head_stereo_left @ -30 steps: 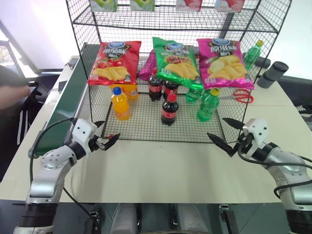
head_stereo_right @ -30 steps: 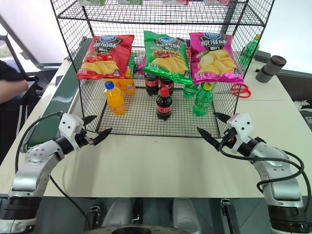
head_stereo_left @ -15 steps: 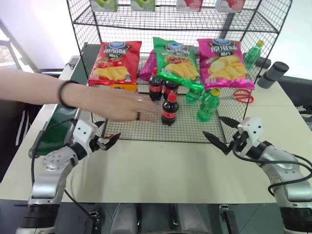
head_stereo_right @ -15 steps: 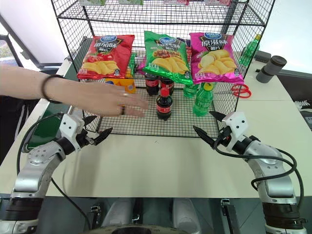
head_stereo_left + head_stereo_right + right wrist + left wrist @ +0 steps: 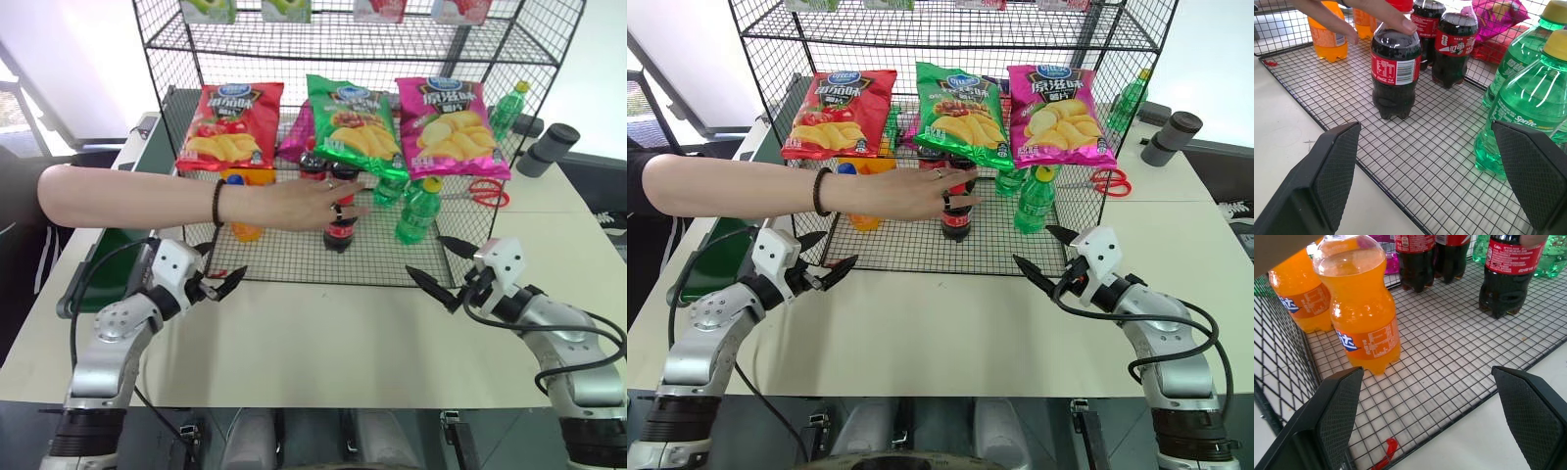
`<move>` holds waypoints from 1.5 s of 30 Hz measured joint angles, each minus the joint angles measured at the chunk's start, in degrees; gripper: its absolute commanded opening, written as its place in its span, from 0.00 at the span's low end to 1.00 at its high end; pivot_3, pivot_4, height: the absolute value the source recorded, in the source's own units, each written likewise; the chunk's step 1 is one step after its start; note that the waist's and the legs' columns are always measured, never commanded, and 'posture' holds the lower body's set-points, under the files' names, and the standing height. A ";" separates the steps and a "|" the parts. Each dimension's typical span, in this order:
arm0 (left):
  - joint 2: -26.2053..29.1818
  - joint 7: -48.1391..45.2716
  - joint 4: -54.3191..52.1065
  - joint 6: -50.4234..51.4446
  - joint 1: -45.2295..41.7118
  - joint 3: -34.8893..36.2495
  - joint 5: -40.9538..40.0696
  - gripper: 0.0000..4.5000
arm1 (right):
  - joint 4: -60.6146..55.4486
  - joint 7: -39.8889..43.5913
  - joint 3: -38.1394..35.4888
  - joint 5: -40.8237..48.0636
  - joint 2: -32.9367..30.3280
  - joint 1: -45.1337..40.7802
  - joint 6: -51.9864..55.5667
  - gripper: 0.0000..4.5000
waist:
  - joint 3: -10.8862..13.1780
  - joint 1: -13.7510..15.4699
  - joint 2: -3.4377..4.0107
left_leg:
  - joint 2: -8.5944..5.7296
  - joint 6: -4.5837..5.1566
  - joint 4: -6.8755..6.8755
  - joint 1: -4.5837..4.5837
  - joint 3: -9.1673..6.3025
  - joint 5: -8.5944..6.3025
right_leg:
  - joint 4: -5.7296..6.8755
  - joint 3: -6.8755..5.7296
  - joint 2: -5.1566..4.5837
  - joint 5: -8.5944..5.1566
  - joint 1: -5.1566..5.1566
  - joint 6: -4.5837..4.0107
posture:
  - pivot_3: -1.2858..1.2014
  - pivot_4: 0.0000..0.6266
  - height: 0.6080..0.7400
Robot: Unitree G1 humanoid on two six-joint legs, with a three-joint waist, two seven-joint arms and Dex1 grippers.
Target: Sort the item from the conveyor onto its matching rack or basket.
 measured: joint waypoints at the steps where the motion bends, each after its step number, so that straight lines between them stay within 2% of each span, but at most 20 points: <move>1: -0.04 0.00 0.00 0.00 -0.02 -0.11 0.03 1.00 | 0.01 0.00 0.01 -0.11 0.01 -0.01 0.00 0.99 | 0.00 0.00 0.00 | 0.00 0.00 0.00 0.00 0.00 0.00 | 0.00 0.00 0.00 0.00 0.00 0.00 | 0.52 0.24 1.00; 25: -0.17 -0.01 0.10 0.36 -1.51 -0.22 -0.34 1.00 | 0.98 -0.52 1.16 -0.74 0.31 -1.12 0.00 0.99 | 0.00 -0.01 0.00 | 0.00 0.00 0.01 0.00 0.00 0.00 | 0.01 0.00 0.02 0.00 0.00 0.00 | 0.52 0.24 1.00; 37: 0.02 2.25 -2.10 2.73 -0.94 7.98 -6.53 1.00 | 2.85 0.35 2.50 -0.79 1.19 -4.28 -0.85 0.99 | 0.00 -0.37 0.00 | 0.05 -0.02 0.02 0.12 -0.01 0.02 | 0.21 0.05 0.09 0.00 0.00 -0.01 | 0.52 0.24 1.00; 42: -0.63 10.89 2.01 2.47 -3.19 16.82 -7.11 1.00 | 3.03 0.81 3.96 -0.79 1.76 -5.36 -0.85 0.99 | 0.00 -0.47 0.00 | 0.05 -0.02 0.02 0.41 -0.07 0.05 | 0.55 0.19 0.31 0.00 0.00 -0.06 | 0.52 0.24 1.00; 45: -1.80 14.97 4.71 1.85 -3.77 19.51 -7.10 1.00 | 3.02 0.81 4.47 -0.78 1.93 -5.84 -0.82 0.99 | -0.01 -0.14 -0.02 | 0.02 -0.02 0.05 0.34 -0.05 0.05 | 0.51 0.19 0.32 0.00 -0.01 -0.06 | 0.52 0.24 1.00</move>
